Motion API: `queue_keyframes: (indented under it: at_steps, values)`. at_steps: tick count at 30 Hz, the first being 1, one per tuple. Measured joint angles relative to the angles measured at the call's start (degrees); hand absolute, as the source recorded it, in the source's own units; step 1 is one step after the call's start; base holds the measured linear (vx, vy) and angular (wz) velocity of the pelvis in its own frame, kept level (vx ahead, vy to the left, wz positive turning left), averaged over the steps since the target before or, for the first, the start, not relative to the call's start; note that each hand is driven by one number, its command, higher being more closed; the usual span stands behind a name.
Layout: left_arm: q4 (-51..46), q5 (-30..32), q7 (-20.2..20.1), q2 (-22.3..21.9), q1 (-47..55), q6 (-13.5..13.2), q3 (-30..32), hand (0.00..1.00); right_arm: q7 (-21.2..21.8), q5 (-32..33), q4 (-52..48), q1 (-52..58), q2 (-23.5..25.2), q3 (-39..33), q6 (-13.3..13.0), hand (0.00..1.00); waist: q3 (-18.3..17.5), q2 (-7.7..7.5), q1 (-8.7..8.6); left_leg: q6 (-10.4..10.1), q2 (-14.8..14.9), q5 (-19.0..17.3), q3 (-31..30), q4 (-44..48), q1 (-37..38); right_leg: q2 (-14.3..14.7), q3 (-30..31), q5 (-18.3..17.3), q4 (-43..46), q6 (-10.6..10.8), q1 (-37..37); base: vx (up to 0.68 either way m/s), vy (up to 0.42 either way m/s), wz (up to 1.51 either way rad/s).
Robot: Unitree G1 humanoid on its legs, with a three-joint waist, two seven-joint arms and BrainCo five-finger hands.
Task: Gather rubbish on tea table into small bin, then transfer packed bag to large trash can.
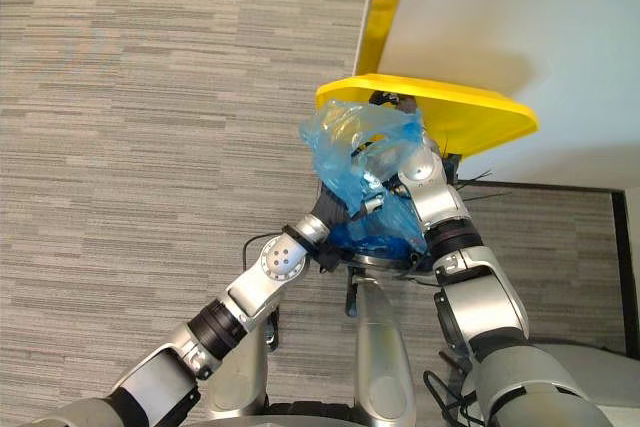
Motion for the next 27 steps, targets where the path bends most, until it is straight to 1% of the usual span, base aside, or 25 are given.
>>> queue_keyframes:
  at_steps: [2,4,7,8,9,12,13,15,17,18,20,21,23,24,27]
  values:
    - [4.9,1.2,0.7,0.0,-1.8,0.5,1.2,1.00,0.6,0.0,0.0,0.0,-0.1,0.0,0.0,0.00,0.1,-0.08,-0.18,0.0,0.1,0.0,0.4,0.0,-0.6,0.0,0.4,0.1,0.0,0.1,-0.8,-0.01,0.016,-0.12]
    - [12.3,4.7,1.8,0.1,-4.8,2.0,2.2,1.00,0.9,0.0,-0.1,-0.1,-0.2,0.0,0.0,0.00,0.4,-0.26,-0.72,-0.1,0.3,0.0,0.4,0.4,-2.0,0.2,0.4,0.1,0.2,0.1,-2.2,0.00,0.003,-0.05]
    - [20.2,9.8,1.8,0.1,-8.7,3.7,2.6,1.00,0.9,0.1,-0.4,-0.8,-0.4,1.3,0.0,0.00,0.4,-0.42,-1.16,-0.5,1.5,-1.0,0.3,2.8,-5.3,1.2,0.3,0.1,0.8,0.0,-5.0,0.01,0.004,-0.13]
    - [21.4,10.4,1.8,0.1,-9.2,3.9,2.6,1.00,0.9,0.2,-0.5,-1.2,-0.4,1.8,0.0,0.00,0.5,-0.53,-1.43,-0.4,1.7,-1.2,0.3,3.3,-6.1,1.3,0.3,0.1,1.0,0.0,-5.7,0.02,0.014,-0.16]
    - [23.4,12.6,1.8,0.0,-10.1,4.3,2.6,0.00,1.0,0.6,-1.4,-1.7,-0.7,2.4,0.0,0.00,0.6,-0.77,-1.72,-0.4,2.1,-1.6,0.5,4.3,-7.6,1.5,0.4,0.1,1.7,0.0,-7.1,0.01,0.013,-0.12]
    - [25.2,18.8,1.8,-0.1,-10.8,5.4,2.6,0.00,1.0,2.4,-7.4,-1.3,-1.3,2.4,0.0,0.00,1.1,-1.56,-1.88,-0.4,3.1,-2.8,0.9,7.0,-10.9,2.2,0.5,0.1,3.0,0.0,-10.2,0.02,0.014,-0.17]
    - [25.2,19.7,1.7,-0.2,-10.8,5.7,2.6,0.00,1.0,2.6,-8.8,-0.8,-1.7,2.4,0.0,0.00,1.2,-1.71,-1.97,-0.4,3.2,-3.0,0.9,7.4,-11.5,2.2,0.5,0.1,3.4,0.0,-10.8,0.02,0.011,-0.06]
    - [25.2,22.9,1.8,-1.4,-10.8,6.7,3.9,0.00,0.8,3.1,-15.0,2.0,-2.8,1.7,0.0,0.00,1.3,-1.89,-1.89,-0.2,4.0,-3.8,1.0,9.4,-14.1,2.2,0.0,-0.1,4.5,-0.2,-12.8,0.00,0.000,0.00]
    - [25.2,24.0,1.7,-2.3,-10.8,7.3,5.0,0.00,0.9,3.5,-19.0,3.6,-2.7,1.5,-0.1,0.00,1.3,-1.90,-1.89,0.0,4.2,-4.2,0.5,10.5,-15.3,2.2,-0.2,-0.3,5.1,-0.4,-13.7,0.00,0.000,0.00]
    - [25.2,25.5,1.8,-3.2,-10.6,7.6,6.1,0.00,0.9,3.7,-22.0,4.9,-2.1,1.4,-0.3,0.00,1.3,-1.94,-1.62,0.1,4.2,-4.4,0.2,10.8,-15.6,2.1,-0.3,-0.4,5.5,-0.5,-13.9,0.01,0.009,0.05]
    - [25.2,26.8,1.8,-4.1,-10.3,7.6,7.3,0.00,0.8,4.4,-24.6,6.3,-1.2,0.9,-0.9,0.00,1.3,-1.94,-1.21,0.1,4.2,-4.4,0.0,10.9,-15.7,1.9,-0.5,-0.5,5.6,-0.6,-13.9,0.01,-0.007,0.11]
    - [25.1,27.7,1.9,-4.4,-10.2,7.7,8.1,0.00,0.8,4.5,-27.3,8.3,0.3,-0.5,-2.1,0.00,1.3,-1.95,-0.96,0.1,4.4,-4.4,-0.2,10.9,-16.0,1.8,-0.9,-0.7,5.7,-0.8,-13.9,0.01,-0.021,0.14]
    - [24.8,28.2,2.0,-4.4,-10.1,7.7,8.3,0.00,0.7,4.5,-29.8,10.6,1.2,-1.5,-2.6,0.00,1.3,-1.95,-0.47,0.0,4.7,-4.4,-0.2,10.8,-16.1,1.7,-1.2,-0.9,6.0,-1.1,-13.9,0.02,-0.030,0.14]
    - [23.8,28.8,2.1,-4.4,-9.7,8.0,8.8,0.00,0.7,4.5,-31.5,13.1,2.0,-2.7,-3.4,0.00,1.3,-1.96,-0.15,-0.2,4.7,-4.2,-0.3,10.8,-16.0,1.3,-1.6,-1.3,6.7,-1.7,-13.9,0.02,-0.037,0.18]
    - [21.9,29.3,2.9,-4.3,-7.8,8.2,8.9,0.00,0.7,4.5,-33.2,17.0,3.1,-3.6,-4.2,0.00,1.3,-2.01,0.05,-0.6,4.7,-3.9,-0.5,10.4,-15.1,1.0,-0.9,-2.5,8.1,-1.5,-13.1,0.04,-0.044,0.23]
